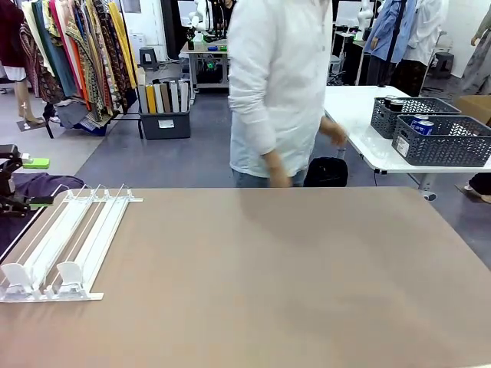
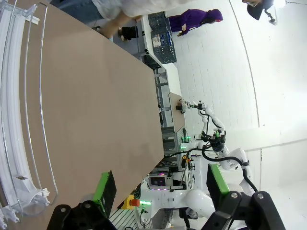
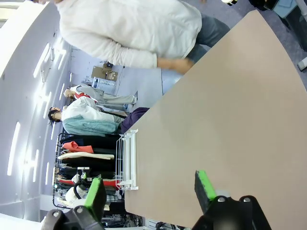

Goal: Retrieve and store the cans from the dispenser.
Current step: Pick up one can from the Automatic Can Dispenser and place it in the middle of the table.

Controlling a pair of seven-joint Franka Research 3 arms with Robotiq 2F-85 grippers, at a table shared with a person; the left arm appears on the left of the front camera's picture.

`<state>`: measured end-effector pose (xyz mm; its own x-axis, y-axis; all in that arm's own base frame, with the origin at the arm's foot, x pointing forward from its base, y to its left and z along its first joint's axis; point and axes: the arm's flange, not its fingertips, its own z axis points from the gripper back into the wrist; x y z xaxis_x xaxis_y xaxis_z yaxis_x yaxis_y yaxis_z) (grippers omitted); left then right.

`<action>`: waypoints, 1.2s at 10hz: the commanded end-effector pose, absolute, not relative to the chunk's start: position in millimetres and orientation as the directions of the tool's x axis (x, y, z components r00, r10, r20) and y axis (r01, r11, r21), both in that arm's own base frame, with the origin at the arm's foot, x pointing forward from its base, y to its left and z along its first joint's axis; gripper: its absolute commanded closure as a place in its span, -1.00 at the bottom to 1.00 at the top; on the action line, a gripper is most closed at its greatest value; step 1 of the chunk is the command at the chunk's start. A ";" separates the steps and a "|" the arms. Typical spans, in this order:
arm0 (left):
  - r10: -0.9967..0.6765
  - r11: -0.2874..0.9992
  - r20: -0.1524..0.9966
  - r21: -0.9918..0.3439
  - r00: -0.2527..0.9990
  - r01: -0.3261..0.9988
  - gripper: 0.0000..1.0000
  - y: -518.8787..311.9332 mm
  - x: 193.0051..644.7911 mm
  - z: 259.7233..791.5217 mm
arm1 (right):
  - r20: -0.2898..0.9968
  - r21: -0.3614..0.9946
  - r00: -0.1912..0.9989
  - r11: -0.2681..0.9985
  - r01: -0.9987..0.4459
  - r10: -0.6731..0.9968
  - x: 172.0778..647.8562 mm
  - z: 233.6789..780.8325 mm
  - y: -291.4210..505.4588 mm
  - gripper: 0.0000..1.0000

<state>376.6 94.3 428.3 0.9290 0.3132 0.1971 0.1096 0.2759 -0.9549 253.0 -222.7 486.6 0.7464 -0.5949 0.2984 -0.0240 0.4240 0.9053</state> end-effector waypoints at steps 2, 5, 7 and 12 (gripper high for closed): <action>0.309 0.271 0.185 -0.957 0.933 0.100 -1.00 95.1 375.5 433.8 | 0.321 0.908 0.733 0.414 -0.059 -0.599 256.0 488.4 -222.5 -1.00; 0.309 0.271 0.185 -0.957 0.933 0.100 -1.00 95.1 375.5 433.8 | 0.321 0.908 0.733 0.414 -0.059 -0.599 256.0 488.4 -222.5 -1.00; 0.309 0.271 0.185 -0.957 0.933 0.100 -1.00 95.1 375.5 433.8 | 0.321 0.908 0.733 0.414 -0.059 -0.599 256.0 488.4 -222.5 -1.00; 0.309 0.271 0.185 -0.957 0.933 0.100 -1.00 95.1 375.5 433.8 | 0.321 0.908 0.733 0.414 -0.059 -0.599 256.0 488.4 -222.5 -1.00</action>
